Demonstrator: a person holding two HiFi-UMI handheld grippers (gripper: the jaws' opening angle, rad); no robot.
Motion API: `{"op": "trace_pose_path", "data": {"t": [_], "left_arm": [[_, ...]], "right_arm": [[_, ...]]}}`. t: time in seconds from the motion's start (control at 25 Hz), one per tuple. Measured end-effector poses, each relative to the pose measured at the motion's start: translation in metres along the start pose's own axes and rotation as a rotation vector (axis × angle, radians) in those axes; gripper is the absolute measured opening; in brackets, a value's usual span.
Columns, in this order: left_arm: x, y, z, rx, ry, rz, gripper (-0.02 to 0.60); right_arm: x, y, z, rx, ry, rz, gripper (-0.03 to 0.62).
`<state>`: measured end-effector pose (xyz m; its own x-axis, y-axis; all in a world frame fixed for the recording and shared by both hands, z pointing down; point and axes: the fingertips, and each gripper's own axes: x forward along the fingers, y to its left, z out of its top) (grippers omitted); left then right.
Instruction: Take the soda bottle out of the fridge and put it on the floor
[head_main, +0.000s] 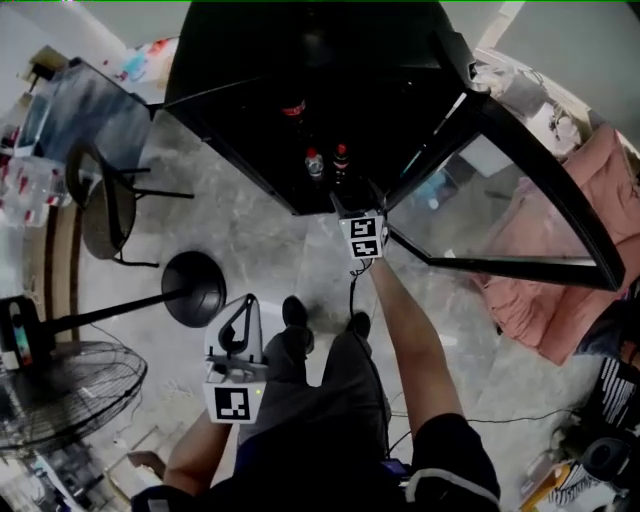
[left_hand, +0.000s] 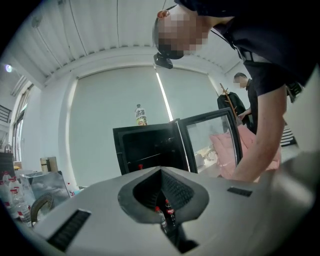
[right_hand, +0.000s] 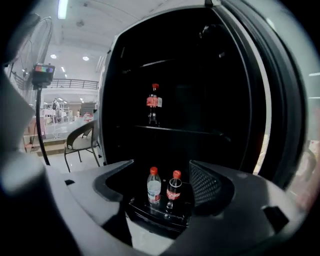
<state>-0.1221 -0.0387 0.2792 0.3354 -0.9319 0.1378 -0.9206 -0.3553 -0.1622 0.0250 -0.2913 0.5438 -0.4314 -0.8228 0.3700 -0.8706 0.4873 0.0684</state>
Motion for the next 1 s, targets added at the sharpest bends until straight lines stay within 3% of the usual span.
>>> {"op": "trace_pose_path", "data": {"t": [0.2, 0.52, 0.8, 1.0], "left_arm": [[0.018, 0.011, -0.047, 0.006, -0.019, 0.009, 0.021], [0.051, 0.015, -0.135, 0.011, -0.005, 0.035, 0.021], [0.071, 0.027, -0.182, 0.031, -0.017, 0.063, 0.021], [0.073, 0.033, -0.208, 0.033, -0.014, 0.071, 0.021]], "right_arm": [[0.073, -0.014, -0.063, -0.019, 0.036, -0.010, 0.354], [0.168, -0.035, -0.151, 0.053, 0.040, -0.015, 0.354], [0.225, -0.055, -0.194, 0.102, 0.026, -0.046, 0.354], [0.251, -0.053, -0.209, 0.120, 0.010, -0.021, 0.354]]}}
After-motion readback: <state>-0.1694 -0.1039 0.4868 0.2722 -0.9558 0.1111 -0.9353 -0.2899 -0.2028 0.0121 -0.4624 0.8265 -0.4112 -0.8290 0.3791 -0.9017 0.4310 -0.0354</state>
